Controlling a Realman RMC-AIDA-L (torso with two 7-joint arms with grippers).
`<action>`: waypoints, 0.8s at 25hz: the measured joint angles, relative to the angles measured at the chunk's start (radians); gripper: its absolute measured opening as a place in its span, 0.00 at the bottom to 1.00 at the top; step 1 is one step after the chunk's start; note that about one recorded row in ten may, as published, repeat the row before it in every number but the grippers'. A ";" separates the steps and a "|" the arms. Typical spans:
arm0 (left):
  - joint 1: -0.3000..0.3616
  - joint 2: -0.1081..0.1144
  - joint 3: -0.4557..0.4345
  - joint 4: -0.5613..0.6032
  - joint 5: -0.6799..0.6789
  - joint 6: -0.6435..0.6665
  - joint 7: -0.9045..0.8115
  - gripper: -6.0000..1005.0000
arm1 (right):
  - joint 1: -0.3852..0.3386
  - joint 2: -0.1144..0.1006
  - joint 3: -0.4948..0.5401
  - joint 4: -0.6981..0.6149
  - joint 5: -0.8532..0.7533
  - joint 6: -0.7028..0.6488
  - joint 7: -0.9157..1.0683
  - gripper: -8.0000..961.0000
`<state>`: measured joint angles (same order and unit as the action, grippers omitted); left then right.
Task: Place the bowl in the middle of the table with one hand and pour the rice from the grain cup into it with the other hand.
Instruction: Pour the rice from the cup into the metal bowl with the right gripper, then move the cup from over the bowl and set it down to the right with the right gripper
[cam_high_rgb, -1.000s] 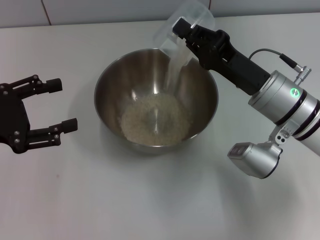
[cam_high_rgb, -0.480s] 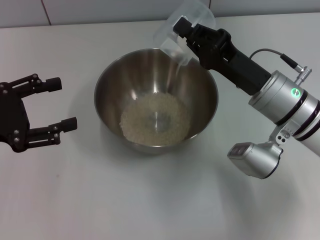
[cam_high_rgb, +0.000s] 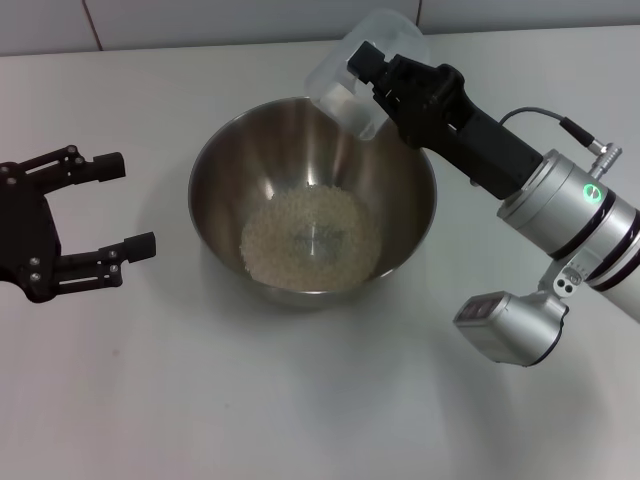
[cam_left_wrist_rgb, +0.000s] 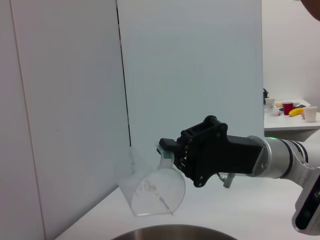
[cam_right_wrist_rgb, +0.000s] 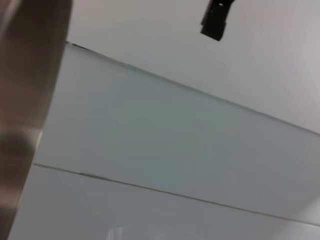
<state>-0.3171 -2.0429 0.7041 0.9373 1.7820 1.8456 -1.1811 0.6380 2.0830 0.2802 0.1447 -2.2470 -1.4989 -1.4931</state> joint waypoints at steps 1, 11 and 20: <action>0.000 -0.001 0.000 0.000 0.000 0.000 0.000 0.83 | -0.003 0.000 0.004 0.006 0.001 0.001 0.007 0.02; -0.001 -0.006 0.000 0.000 -0.001 0.003 -0.001 0.83 | -0.093 0.001 0.290 0.211 0.008 0.093 0.351 0.02; -0.012 -0.008 0.000 0.001 -0.001 0.003 -0.010 0.83 | -0.134 -0.007 0.375 0.201 0.004 0.164 0.924 0.02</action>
<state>-0.3292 -2.0508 0.7040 0.9387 1.7808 1.8486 -1.1908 0.5040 2.0758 0.6553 0.3456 -2.2428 -1.3346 -0.5696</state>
